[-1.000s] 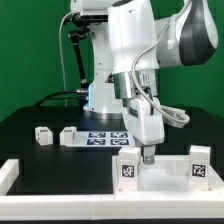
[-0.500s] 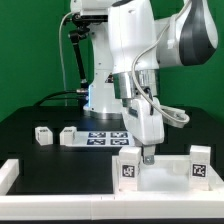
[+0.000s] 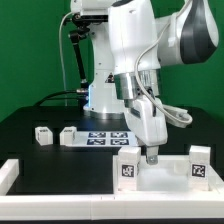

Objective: Assemble square table

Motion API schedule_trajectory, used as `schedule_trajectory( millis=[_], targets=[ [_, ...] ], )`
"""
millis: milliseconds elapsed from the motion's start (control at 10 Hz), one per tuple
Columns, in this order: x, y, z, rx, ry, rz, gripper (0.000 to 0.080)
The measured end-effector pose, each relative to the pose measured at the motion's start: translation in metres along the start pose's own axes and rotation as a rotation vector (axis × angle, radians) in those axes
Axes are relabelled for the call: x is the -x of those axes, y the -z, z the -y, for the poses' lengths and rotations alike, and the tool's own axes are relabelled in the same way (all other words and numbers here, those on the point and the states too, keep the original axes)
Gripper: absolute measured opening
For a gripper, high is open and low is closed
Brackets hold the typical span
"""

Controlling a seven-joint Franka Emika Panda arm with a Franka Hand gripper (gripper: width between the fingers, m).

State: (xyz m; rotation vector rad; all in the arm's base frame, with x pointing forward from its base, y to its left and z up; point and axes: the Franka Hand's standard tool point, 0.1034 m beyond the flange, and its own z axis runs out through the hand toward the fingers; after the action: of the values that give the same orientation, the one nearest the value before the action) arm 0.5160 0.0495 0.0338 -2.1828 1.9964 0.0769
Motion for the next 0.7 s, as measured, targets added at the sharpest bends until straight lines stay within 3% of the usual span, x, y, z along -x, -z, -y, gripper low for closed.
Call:
schedule_trajectory(
  millis=[100,400,600,700],
  targets=[
    [-0.001,-0.002,-0.003,0.039,-0.024,0.033,0.0649],
    [-0.001,-0.016,-0.014,0.078,-0.04,0.037,0.0649],
    [0.004,-0.013,-0.011,0.124,-0.007,0.027,0.0649],
    [0.002,-0.014,-0.013,0.126,-0.007,0.023,0.0649]
  ],
)
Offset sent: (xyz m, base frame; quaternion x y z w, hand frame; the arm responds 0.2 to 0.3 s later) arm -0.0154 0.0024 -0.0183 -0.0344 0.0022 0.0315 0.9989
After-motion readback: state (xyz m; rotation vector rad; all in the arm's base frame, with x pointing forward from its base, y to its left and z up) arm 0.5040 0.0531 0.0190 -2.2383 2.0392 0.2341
